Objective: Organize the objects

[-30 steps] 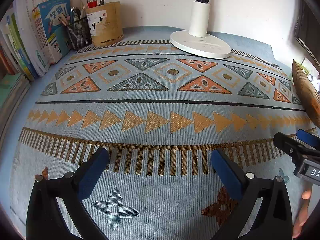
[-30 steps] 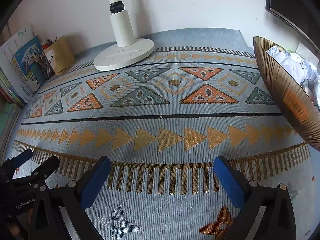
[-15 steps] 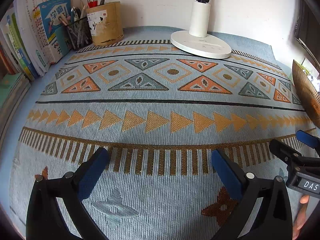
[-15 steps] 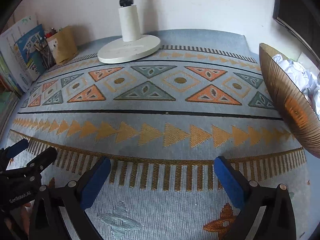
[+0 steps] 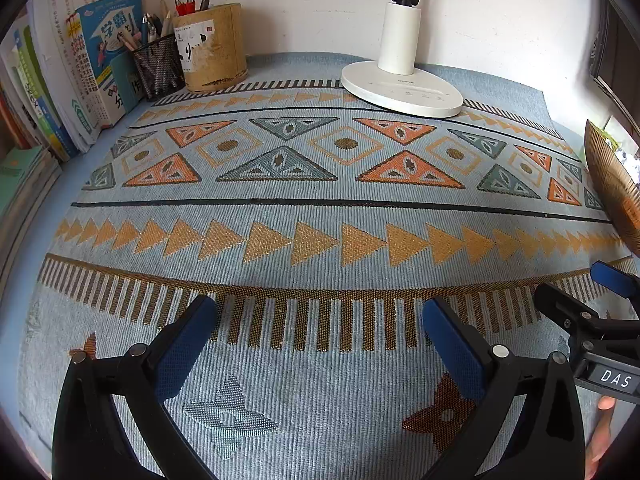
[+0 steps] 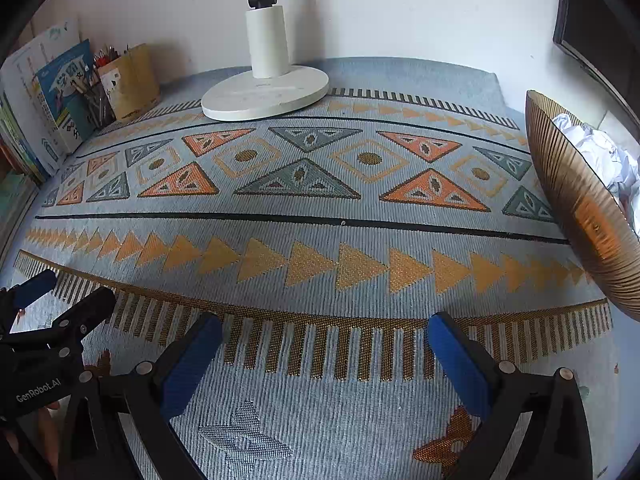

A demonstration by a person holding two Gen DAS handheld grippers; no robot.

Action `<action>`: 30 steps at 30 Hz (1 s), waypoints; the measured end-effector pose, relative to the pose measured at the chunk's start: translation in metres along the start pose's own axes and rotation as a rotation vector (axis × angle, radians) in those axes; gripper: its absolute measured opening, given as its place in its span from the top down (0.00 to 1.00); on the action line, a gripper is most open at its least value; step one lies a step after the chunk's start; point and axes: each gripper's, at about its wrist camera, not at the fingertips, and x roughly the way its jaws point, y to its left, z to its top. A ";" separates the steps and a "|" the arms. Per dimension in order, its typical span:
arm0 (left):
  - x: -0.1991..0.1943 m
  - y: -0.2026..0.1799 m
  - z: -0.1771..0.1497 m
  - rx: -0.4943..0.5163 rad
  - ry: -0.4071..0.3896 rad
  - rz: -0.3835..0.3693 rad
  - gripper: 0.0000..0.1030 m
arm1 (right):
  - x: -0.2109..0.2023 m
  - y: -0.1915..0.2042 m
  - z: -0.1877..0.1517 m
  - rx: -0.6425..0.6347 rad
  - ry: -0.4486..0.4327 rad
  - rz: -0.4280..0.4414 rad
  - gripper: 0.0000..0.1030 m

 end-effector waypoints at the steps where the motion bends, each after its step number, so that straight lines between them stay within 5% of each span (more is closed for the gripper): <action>1: 0.000 0.000 0.000 0.000 0.000 0.000 0.00 | 0.000 0.000 0.000 0.004 -0.001 -0.002 0.00; 30: 0.000 0.000 0.000 -0.001 -0.001 0.000 0.00 | 0.001 -0.001 -0.001 0.014 0.000 -0.008 0.00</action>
